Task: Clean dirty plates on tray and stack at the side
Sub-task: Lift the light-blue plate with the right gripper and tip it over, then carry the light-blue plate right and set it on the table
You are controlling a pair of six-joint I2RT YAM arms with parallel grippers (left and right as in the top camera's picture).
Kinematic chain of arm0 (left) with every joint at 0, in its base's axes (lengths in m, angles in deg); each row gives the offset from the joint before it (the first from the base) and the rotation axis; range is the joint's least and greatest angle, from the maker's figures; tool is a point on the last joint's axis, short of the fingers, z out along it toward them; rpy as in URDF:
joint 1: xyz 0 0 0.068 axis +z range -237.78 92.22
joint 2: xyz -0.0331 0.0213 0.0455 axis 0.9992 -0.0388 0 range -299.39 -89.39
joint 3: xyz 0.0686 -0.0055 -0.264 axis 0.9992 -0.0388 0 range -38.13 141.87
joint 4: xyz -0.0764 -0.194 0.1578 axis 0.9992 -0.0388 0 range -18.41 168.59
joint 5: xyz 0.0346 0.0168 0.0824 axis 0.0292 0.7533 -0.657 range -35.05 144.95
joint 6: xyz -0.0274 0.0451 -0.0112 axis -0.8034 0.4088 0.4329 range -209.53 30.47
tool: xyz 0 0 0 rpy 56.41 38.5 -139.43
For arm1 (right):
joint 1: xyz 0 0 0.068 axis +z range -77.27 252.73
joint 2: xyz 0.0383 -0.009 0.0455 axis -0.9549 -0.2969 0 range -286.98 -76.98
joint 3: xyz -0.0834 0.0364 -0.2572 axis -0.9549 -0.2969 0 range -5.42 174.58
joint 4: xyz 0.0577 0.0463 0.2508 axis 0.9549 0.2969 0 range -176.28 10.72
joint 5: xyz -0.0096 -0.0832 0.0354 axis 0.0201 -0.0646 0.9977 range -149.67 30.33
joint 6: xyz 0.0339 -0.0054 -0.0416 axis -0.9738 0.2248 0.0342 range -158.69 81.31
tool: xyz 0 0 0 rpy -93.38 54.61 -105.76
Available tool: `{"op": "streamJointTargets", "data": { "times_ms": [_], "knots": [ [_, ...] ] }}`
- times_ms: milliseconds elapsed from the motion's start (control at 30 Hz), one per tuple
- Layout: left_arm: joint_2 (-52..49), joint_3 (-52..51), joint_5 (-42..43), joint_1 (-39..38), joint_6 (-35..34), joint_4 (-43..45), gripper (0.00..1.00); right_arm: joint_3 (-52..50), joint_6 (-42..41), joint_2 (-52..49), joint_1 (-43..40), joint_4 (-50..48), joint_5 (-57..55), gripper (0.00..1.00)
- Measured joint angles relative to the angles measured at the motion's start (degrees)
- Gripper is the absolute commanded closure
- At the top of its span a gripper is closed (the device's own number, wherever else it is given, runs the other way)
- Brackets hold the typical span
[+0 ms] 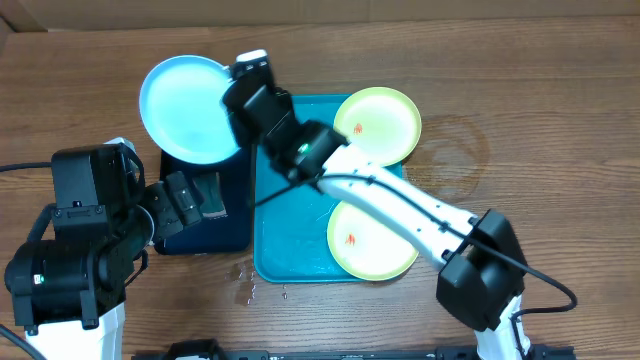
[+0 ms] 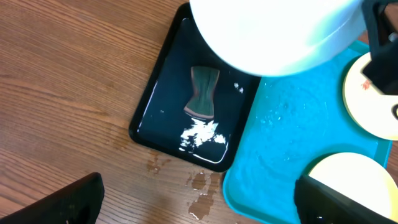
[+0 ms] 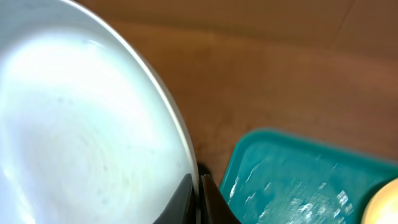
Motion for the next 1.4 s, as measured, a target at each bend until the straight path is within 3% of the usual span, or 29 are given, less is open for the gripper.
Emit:
{"op": "streamJointTargets", "data": {
  "times_ms": [100, 300, 467, 700, 800, 1000, 1100, 1167, 1200, 1400],
  "knots": [
    [0.0, 0.0, -0.2, 0.0, 0.2, -0.1, 0.3, 0.0, -5.9, 0.0, -5.5, 4.3, 12.3, 0.96],
    [-0.5, 0.0, -0.3, 0.0, 2.1, 0.9, 0.34, 0.0, -10.4, 2.1, -21.2, 21.5, 31.3, 0.96],
    [-5.3, 0.0, 2.4, 0.0, 4.0, 3.9, 0.35, 0.0, -5.9, 6.1, -35.5, 36.7, 36.5, 0.96],
    [-16.5, 0.0, 9.3, 0.0, 6.2, 6.8, 0.43, 0.0, -0.8, 7.7, -50.7, 49.2, 35.7, 0.96],
    [-20.2, 0.0, 11.0, 0.0, 7.7, 8.3, 0.44, 0.0, 0.2, 7.7, -57.6, 51.0, 33.8, 0.96],
    [-27.2, 0.0, 12.2, 0.0, 10.6, 10.9, 0.68, -0.5, 1.2, 7.7, -68.3, 53.0, 30.0, 0.96],
    [-31.3, 0.0, 12.1, 0.0, 11.1, 12.7, 0.76, -2.9, 1.4, 7.8, -70.5, 53.4, 29.1, 0.96],
    [-34.1, 0.0, 11.8, 0.0, 11.2, 14.0, 0.93, -5.1, 1.5, 7.8, -70.8, 53.6, 28.9, 0.96],
    [-35.6, 0.0, 11.7, 0.0, 11.1, 14.6, 0.96, -6.7, 1.6, 7.8, -70.7, 53.5, 28.9, 0.96],
    [-43.0, 0.0, 11.5, -0.2, 11.7, 16.1, 0.96, -15.3, 1.6, 7.8, -70.4, 49.1, 28.6, 0.96]
  ]
}}
